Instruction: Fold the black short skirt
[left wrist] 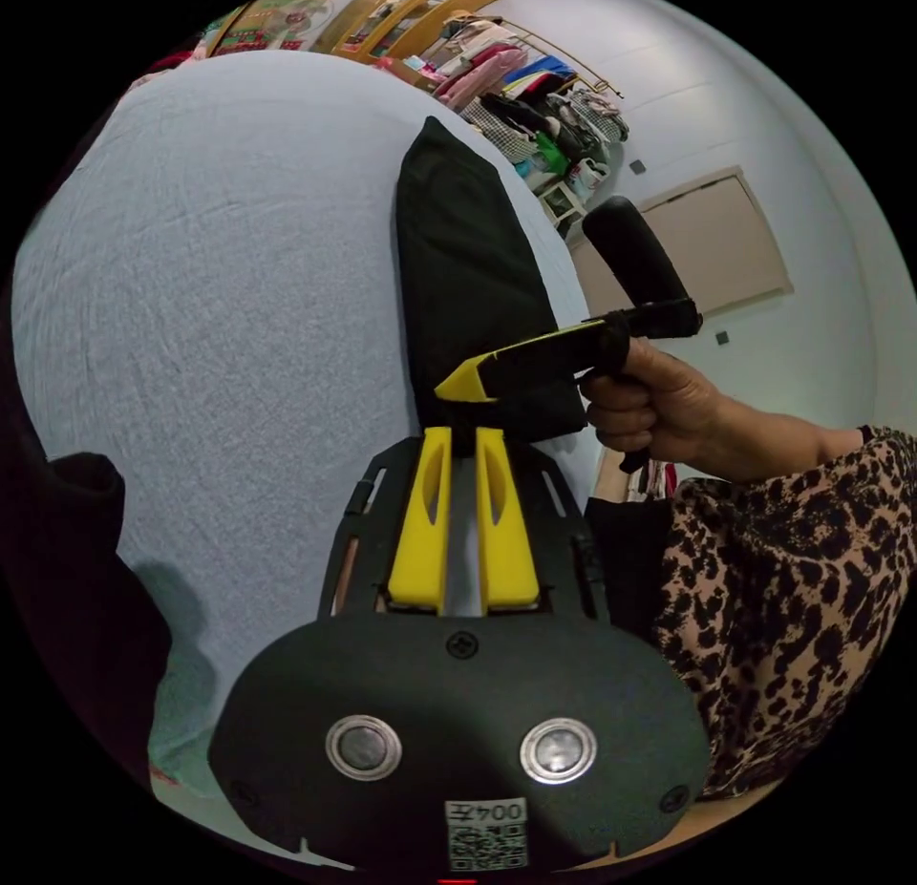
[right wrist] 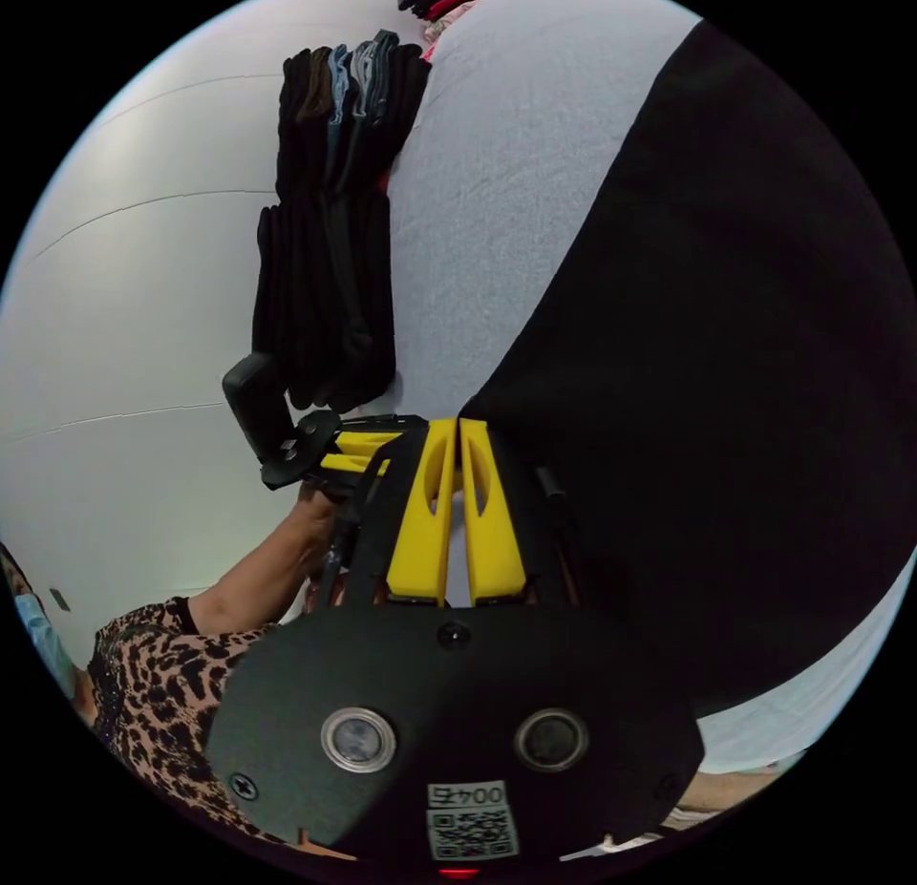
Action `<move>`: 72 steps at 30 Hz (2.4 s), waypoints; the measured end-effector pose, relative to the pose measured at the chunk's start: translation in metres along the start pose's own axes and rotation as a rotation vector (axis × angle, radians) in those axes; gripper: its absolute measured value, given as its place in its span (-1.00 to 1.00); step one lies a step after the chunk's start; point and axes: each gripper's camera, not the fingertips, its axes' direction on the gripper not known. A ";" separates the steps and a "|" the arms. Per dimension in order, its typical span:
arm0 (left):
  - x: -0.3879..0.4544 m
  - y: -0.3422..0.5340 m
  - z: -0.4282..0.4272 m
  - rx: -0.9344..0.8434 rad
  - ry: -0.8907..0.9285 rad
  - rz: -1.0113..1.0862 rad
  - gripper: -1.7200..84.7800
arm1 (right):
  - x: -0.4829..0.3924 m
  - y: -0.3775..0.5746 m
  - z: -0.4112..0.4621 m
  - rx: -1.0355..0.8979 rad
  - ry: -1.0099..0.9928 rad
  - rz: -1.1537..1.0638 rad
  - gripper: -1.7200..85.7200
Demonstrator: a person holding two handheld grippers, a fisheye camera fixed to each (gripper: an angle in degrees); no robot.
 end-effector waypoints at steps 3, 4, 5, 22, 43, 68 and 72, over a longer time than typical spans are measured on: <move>0.000 -0.010 -0.007 -0.017 -0.005 -0.020 -0.88 | -0.012 0.018 -0.002 0.024 -0.004 -0.043 -0.93; 0.000 -0.014 -0.013 -0.016 0.011 -0.029 -0.89 | -0.019 0.028 -0.008 0.051 -0.002 -0.071 -0.86; 0.000 -0.017 -0.019 -0.008 0.032 -0.039 -0.89 | -0.026 0.041 -0.017 0.089 0.025 -0.096 -0.81; 0.017 -0.067 -0.085 0.180 0.390 -0.142 -0.90 | -0.093 0.273 0.014 0.363 0.787 -0.278 -0.53; -0.011 -0.047 -0.061 0.121 0.380 -0.209 -0.91 | -0.090 0.342 0.061 0.361 1.070 -0.244 -0.85; -0.040 0.018 0.009 0.059 0.163 -0.215 -0.90 | 0.033 0.375 -0.035 0.242 0.715 -0.136 -0.78; -0.031 0.021 0.007 0.076 0.130 -0.192 -0.90 | 0.064 0.388 -0.077 0.302 0.514 -0.058 -0.78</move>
